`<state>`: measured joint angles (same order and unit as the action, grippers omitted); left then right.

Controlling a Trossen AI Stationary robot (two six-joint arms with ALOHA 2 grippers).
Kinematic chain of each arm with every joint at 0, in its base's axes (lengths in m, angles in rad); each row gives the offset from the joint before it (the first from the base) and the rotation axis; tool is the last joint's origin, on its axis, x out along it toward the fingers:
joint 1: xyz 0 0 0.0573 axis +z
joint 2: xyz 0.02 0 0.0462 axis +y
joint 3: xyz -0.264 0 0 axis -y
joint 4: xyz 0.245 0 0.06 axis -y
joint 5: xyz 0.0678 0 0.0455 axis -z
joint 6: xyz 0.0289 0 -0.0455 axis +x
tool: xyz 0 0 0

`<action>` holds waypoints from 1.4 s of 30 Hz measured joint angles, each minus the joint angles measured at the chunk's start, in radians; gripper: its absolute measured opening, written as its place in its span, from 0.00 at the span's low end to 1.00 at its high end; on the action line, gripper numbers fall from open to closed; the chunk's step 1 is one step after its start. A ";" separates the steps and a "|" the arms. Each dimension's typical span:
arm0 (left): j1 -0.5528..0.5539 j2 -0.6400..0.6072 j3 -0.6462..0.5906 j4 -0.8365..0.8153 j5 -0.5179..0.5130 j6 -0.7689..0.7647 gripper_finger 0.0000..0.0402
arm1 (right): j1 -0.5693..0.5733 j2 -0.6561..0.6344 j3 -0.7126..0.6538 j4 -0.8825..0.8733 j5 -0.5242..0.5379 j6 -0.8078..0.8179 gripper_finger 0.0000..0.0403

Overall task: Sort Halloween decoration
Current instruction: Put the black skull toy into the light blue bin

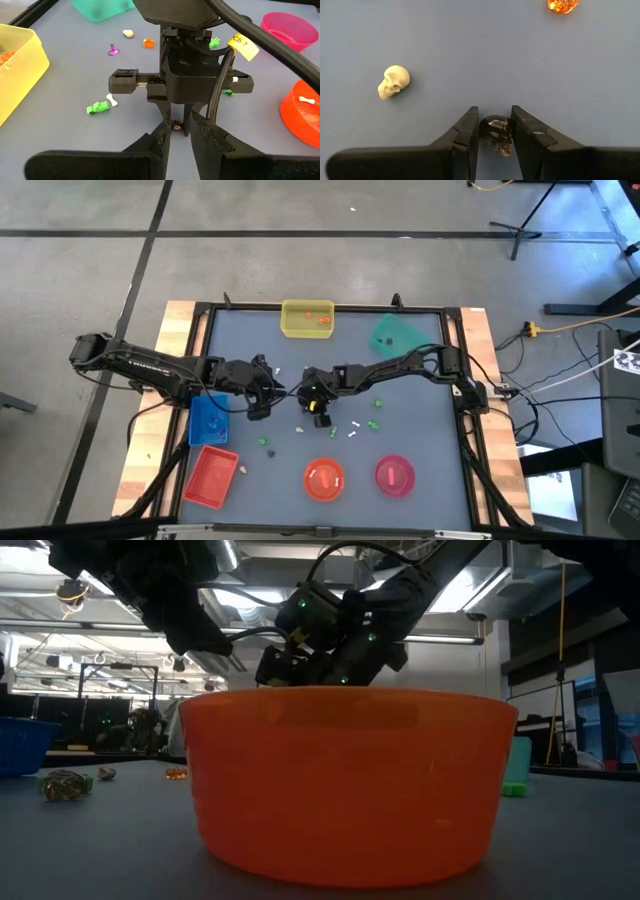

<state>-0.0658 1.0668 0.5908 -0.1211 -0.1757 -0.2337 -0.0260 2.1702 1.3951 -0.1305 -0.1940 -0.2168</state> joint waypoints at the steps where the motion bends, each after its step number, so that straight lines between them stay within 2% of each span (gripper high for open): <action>1: 0.000 0.000 0.000 0.000 0.000 0.000 0.15 | 0.000 -0.007 0.001 -0.009 0.000 0.000 0.24; 6: 0.000 0.000 0.000 -0.001 0.000 0.000 0.15 | -0.002 -0.029 0.079 -0.217 0.031 -0.006 0.24; 12: 0.000 0.000 0.000 0.002 0.000 0.000 0.15 | -0.001 -0.039 0.283 -0.617 0.203 -0.085 0.24; 19: 0.000 0.000 0.000 0.002 0.000 0.000 0.15 | -0.015 -0.042 0.437 -0.945 0.425 -0.133 0.24; 23: 0.000 0.000 0.000 0.002 0.000 0.000 0.15 | -0.063 -0.040 0.452 -1.093 0.447 -0.113 0.24; 29: 0.000 0.000 0.000 0.002 0.001 0.000 0.15 | -0.175 -0.040 0.454 -1.290 0.462 -0.021 0.24; 32: -0.001 0.000 0.000 0.002 -0.015 0.000 0.15 | -0.247 -0.040 0.454 -1.367 0.520 0.002 0.24; 35: -0.001 0.000 0.000 0.002 -0.046 0.000 0.15 | -0.327 -0.040 0.454 -1.390 0.561 0.008 0.24; 42: -0.001 0.000 0.000 0.002 -0.051 0.000 0.15 | -0.506 -0.040 0.454 -1.390 0.555 0.010 0.24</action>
<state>-0.0666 1.0668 0.5910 -0.1192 -0.2268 -0.2337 -0.5322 2.1304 1.8496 -1.5204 0.3613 -0.2073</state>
